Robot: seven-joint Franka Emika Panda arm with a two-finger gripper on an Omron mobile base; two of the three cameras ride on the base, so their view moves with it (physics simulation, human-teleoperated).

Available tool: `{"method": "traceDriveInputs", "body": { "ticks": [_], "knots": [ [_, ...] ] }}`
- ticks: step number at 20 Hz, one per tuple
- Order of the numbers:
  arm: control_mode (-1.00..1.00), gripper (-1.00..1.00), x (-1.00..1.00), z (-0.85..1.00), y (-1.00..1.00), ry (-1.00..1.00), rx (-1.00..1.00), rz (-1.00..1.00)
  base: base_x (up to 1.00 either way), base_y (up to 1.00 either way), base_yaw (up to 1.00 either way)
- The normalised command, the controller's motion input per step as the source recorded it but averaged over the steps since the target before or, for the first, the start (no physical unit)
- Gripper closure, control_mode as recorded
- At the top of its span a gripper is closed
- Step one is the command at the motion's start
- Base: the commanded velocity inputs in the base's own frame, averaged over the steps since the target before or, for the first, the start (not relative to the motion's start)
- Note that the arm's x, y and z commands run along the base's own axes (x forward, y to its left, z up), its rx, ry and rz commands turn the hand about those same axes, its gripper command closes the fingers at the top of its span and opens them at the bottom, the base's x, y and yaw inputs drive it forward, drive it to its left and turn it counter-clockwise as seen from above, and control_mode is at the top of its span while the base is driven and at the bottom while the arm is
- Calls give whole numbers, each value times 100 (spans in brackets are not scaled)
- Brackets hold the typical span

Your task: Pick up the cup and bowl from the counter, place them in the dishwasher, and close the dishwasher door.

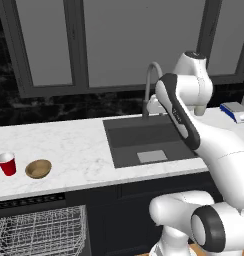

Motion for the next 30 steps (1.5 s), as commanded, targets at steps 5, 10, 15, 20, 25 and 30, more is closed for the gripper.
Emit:
{"method": "traceDriveInputs", "body": {
  "ticks": [5, 10, 15, 20, 25, 30],
  "knots": [
    [-100, -100, -17, -24, 55, -5, -2, 0, 0, 0, 0],
    [-100, -100, -21, -50, 100, -1, -4, 13, 0, 0, 0],
    [-100, -100, 4, -43, 100, 0, -5, 21, 0, 0, 0],
    [-100, -100, 26, -32, 100, 0, -5, 19, 0, 0, 0],
    [-100, -100, 46, -18, 100, 8, -4, 8, 0, 0, 0],
    [-100, -100, 49, -23, 100, 12, 0, 0, 0, 0, 0]
  ]
}}
